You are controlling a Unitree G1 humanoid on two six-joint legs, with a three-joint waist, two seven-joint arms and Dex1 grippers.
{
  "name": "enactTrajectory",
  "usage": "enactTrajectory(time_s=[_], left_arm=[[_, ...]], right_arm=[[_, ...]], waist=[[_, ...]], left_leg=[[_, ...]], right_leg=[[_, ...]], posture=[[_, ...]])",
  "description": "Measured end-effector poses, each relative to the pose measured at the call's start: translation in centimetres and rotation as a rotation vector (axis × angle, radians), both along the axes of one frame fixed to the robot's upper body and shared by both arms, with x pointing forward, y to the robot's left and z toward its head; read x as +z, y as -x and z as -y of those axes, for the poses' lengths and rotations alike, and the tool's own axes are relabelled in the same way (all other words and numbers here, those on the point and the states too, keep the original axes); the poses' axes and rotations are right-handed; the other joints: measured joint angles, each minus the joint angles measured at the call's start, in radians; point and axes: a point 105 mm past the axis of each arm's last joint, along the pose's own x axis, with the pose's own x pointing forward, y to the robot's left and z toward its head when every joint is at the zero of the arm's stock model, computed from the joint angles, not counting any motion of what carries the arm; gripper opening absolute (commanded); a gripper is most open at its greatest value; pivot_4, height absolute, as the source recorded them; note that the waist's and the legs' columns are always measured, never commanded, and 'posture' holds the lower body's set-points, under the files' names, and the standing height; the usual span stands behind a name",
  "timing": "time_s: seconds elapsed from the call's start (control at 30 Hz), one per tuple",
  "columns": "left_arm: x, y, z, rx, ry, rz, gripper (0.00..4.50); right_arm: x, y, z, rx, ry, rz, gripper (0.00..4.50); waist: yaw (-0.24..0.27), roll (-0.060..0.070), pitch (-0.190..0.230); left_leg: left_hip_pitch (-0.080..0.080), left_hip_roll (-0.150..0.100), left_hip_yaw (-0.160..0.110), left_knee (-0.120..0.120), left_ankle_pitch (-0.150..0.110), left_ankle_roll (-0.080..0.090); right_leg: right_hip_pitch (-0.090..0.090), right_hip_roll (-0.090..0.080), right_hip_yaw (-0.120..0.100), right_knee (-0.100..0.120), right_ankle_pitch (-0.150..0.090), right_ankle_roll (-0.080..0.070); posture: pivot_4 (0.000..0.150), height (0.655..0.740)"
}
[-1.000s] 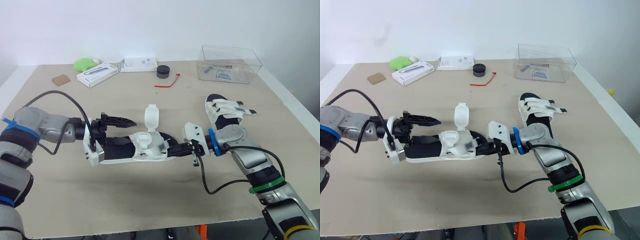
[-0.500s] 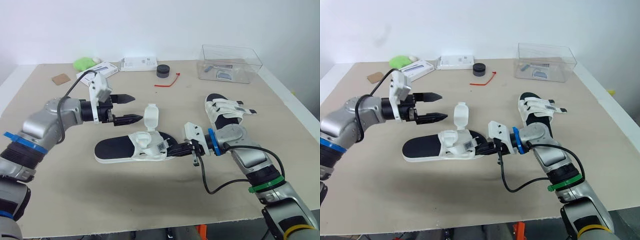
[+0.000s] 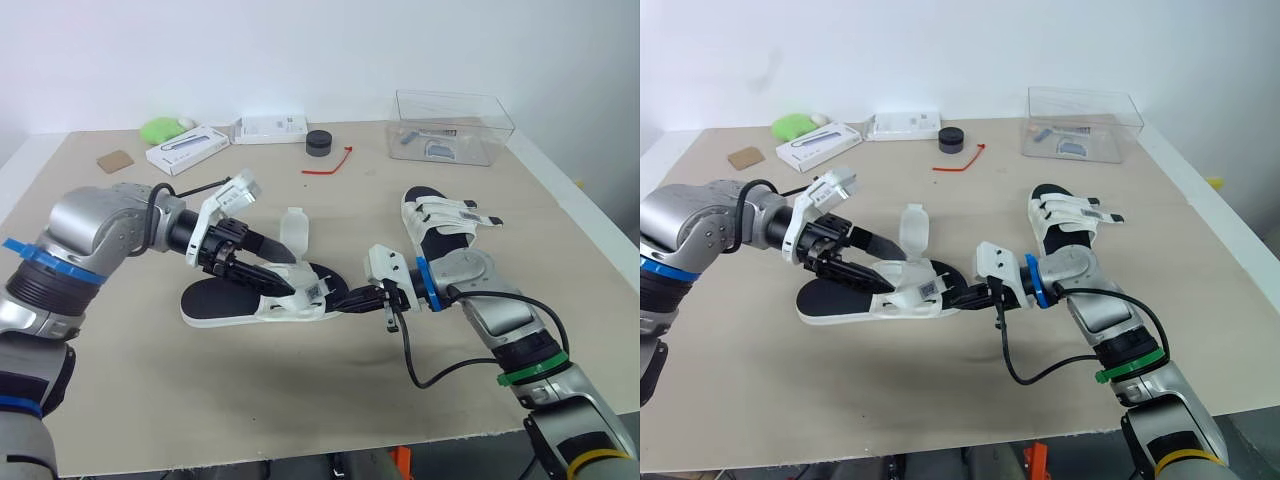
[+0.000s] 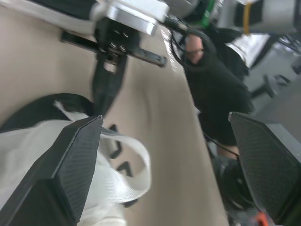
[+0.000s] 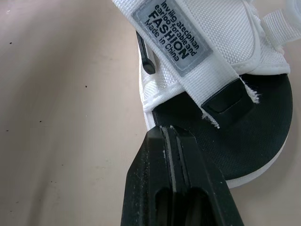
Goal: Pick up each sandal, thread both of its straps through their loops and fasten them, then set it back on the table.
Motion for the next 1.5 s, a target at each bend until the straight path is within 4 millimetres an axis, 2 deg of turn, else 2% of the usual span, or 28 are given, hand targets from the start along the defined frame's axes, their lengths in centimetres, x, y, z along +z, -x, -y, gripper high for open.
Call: enactTrajectory(time_s=[0.23, 0.37, 0.63, 0.83, 1.0, 1.13, 1.5], left_arm=[[-1.2, 0.7, -0.2, -0.061, -0.090, -0.030, 4.44], [-1.6, 0.5, 0.4, -0.068, -0.101, -0.013, 4.44], [-2.0, 0.0, 0.4, -0.051, -0.111, 0.000, 4.44], [-2.5, 0.2, 0.6, -0.055, -0.114, -0.019, 4.44], [-2.6, 0.6, 0.6, -0.052, -0.124, -0.065, 4.44], [-2.4, 1.1, 1.4, -0.072, -0.095, -0.114, 4.44], [-2.7, 2.1, 2.8, -0.129, -0.079, -0.114, 4.44]], right_arm=[[0.0, -0.1, -0.2, -0.011, -0.009, 0.007, 0.00], [0.3, -0.1, -0.7, -0.020, -0.045, -0.002, 0.00], [1.3, -0.7, -0.6, -0.052, -0.079, 0.009, 0.00], [-0.2, -1.3, -0.5, -0.055, -0.013, 0.058, 0.00], [-0.2, -1.4, -0.5, -0.042, -0.003, 0.088, 0.00], [-0.2, -1.7, -0.5, -0.043, 0.000, 0.096, 0.00], [-0.2, -1.7, -0.6, -0.041, 0.002, 0.099, 0.00]], waist=[[0.000, 0.000, 0.000], [0.001, 0.000, 0.000], [0.001, 0.000, 0.000], [0.000, 0.000, 0.000], [0.000, 0.000, 0.000], [0.000, 0.000, 0.000], [-0.001, 0.000, 0.000]], left_leg=[[0.000, 0.000, 0.000, 0.000, 0.000, 0.000], [0.000, 0.000, 0.000, 0.000, 0.000, 0.000], [-0.001, 0.000, 0.000, 0.000, 0.000, 0.000], [-0.001, 0.000, 0.000, 0.000, 0.000, 0.000], [-0.001, 0.000, 0.000, 0.000, 0.000, 0.000], [-0.001, 0.000, 0.000, 0.000, 0.000, 0.000], [0.000, 0.001, 0.001, 0.000, 0.000, 0.000]], right_leg=[[0.000, 0.000, 0.000, 0.000, 0.000, 0.000], [0.000, 0.000, 0.000, 0.000, 0.000, 0.000], [0.000, 0.000, 0.001, 0.000, 0.000, 0.000], [-0.001, 0.000, 0.001, 0.000, 0.000, 0.000], [-0.001, 0.000, 0.001, 0.000, 0.000, 0.000], [-0.001, 0.001, 0.002, 0.000, 0.000, 0.000], [-0.001, 0.001, 0.003, 0.000, 0.000, 0.000]], posture=[[0.150, 0.7400], [0.150, 0.7400], [0.150, 0.7400], [0.150, 0.7400], [0.150, 0.7400], [0.150, 0.7400], [0.150, 0.7400]])
